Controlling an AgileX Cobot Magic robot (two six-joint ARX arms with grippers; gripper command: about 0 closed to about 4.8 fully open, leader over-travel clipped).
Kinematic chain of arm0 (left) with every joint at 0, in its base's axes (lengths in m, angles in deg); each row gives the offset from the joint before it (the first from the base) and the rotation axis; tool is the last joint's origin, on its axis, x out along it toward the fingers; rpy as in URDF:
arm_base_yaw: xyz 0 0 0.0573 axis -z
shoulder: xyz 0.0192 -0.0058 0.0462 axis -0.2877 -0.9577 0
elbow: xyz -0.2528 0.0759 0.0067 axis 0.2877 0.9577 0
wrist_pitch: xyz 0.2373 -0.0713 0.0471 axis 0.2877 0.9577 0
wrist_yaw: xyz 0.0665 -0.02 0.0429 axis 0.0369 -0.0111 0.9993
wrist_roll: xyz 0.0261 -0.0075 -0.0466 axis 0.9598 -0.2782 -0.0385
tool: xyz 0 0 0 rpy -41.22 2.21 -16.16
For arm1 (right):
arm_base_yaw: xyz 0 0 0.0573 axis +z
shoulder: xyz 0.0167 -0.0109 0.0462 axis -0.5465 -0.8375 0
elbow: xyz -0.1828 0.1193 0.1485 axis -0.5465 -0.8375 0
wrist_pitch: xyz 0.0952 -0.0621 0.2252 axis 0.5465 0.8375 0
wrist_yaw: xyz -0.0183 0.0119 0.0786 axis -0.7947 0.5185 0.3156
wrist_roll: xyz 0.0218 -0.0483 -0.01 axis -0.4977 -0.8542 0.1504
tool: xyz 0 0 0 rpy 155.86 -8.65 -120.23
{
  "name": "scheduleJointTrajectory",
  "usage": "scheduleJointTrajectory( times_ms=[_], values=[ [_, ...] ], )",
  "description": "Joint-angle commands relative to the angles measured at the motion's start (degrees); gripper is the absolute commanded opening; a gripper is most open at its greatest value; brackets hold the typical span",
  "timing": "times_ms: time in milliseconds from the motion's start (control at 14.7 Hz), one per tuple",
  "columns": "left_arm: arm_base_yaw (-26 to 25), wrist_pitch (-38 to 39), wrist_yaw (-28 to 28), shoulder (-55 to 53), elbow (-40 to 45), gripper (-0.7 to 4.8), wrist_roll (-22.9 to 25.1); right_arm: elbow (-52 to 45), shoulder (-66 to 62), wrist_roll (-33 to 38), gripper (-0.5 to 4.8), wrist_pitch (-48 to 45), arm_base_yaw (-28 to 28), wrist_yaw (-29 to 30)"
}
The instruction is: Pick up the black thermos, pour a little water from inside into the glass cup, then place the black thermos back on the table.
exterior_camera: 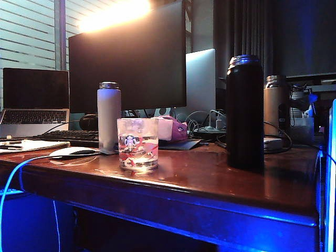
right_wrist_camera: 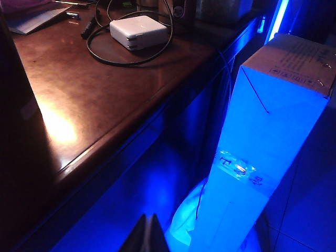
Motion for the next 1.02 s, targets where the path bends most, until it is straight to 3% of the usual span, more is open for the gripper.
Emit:
scheduleJointTrajectory(
  times_ms=[68,340,1019],
  values=[
    [0.0,1.4,3.0,2.9,2.2,-0.03,-1.1,0.0,0.0,0.2,-0.05,0.0,0.0,0.0],
    [0.1,11.3,4.1,2.9,2.2,-0.02,-0.7,0.0,0.0,0.2,-0.05,0.0,0.0,0.0],
    [0.1,11.0,3.8,2.7,2.1,-0.03,-1.1,0.0,0.0,0.2,-0.05,0.0,0.0,0.0]
  ],
)
